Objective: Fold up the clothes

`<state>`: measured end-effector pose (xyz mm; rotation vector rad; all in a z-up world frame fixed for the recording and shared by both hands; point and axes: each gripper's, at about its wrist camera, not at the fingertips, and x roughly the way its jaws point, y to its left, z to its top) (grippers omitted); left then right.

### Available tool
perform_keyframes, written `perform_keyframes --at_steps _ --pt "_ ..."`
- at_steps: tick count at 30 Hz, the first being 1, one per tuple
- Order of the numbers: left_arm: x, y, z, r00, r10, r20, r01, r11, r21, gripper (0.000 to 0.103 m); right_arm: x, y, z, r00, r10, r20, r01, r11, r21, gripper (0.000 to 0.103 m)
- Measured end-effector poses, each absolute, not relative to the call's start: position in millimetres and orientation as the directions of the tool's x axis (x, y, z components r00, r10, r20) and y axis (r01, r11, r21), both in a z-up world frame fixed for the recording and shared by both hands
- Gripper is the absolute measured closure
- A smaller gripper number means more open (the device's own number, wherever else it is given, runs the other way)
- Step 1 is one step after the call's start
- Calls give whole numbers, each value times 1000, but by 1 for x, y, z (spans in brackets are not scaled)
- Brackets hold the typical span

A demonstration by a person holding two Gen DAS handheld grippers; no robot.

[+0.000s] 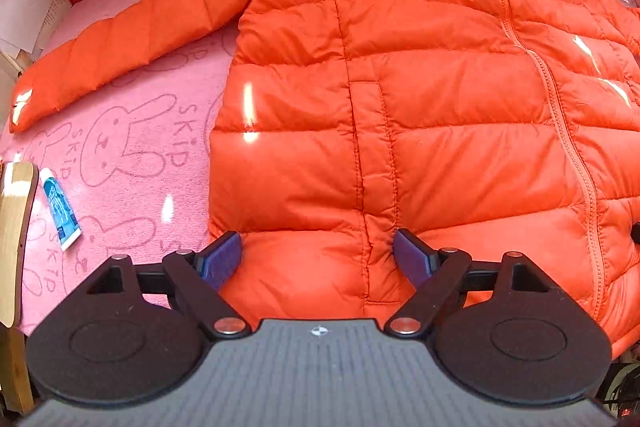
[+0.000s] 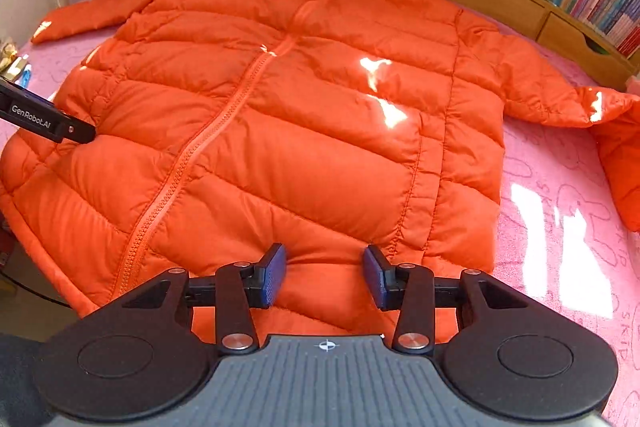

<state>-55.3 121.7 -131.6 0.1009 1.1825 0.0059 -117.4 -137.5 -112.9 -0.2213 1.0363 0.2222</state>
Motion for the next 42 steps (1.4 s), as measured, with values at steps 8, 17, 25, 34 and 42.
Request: perform_keyframes --at_steps 8,17,25,34,42 --pt "-49 110 -112 373 76 -925 16 996 89 28 -107 -222 -79 407 -7 -913 46 999 13 53" --pt "-7 57 -92 445 57 -894 14 997 71 28 -20 -419 -65 709 30 -705 534 630 564 10" --pt "2 21 -106 391 66 -918 -32 998 59 27 86 -456 -114 595 45 -803 661 541 520 70" --pt "8 13 -111 385 79 -920 -36 997 71 27 72 -396 -31 764 -371 -529 441 898 7 88" --pt "3 23 -115 384 91 -919 -1 995 98 25 51 -399 -95 455 -465 -760 583 800 -141 56"
